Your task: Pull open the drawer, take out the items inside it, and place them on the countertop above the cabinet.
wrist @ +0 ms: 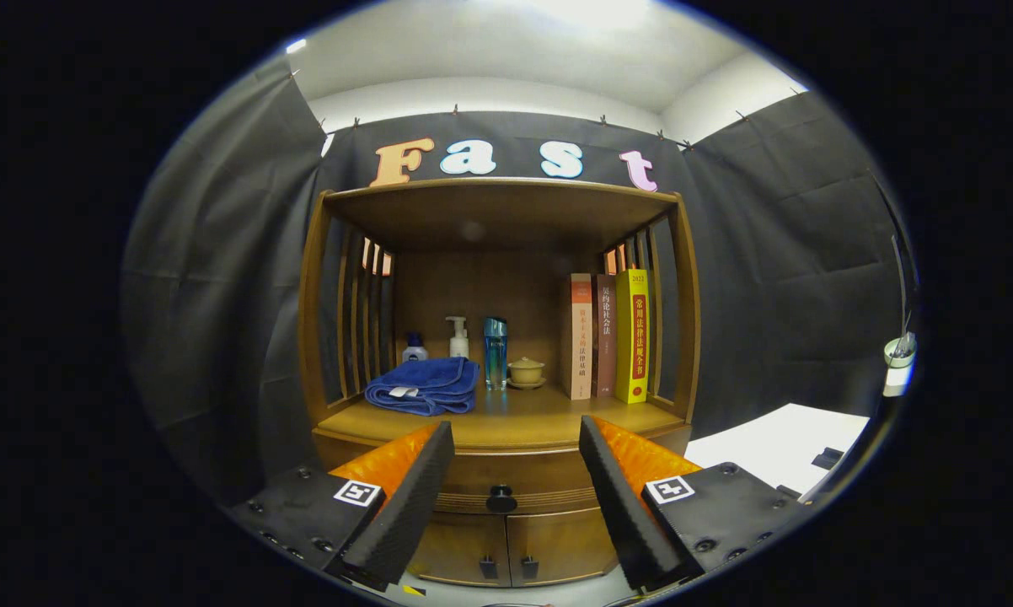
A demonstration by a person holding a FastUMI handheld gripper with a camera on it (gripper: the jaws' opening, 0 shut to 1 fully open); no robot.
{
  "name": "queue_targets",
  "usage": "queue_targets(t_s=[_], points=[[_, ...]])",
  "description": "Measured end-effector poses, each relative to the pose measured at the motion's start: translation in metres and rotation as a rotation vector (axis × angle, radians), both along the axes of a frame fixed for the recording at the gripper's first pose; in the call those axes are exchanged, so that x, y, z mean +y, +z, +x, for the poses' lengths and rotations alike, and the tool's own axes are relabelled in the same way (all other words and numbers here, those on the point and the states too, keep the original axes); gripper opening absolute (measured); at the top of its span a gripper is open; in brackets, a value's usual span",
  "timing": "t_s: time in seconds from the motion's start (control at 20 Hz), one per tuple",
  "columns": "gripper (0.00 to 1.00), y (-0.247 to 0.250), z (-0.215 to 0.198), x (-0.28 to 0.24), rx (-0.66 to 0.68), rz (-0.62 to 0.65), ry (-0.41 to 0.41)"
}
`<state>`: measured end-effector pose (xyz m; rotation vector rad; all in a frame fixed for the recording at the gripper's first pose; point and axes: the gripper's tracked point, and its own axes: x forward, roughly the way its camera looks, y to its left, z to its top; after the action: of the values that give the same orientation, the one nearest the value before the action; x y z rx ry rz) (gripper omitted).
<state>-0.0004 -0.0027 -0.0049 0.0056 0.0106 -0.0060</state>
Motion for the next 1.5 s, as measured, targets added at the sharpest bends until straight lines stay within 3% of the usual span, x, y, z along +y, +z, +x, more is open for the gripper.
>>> queue_targets(t_s=[1.0,1.5], points=[[0.98,0.001,0.011,0.017,-0.023,-0.004,0.021],[0.98,-0.103,0.064,0.020,0.026,0.035,0.045]])
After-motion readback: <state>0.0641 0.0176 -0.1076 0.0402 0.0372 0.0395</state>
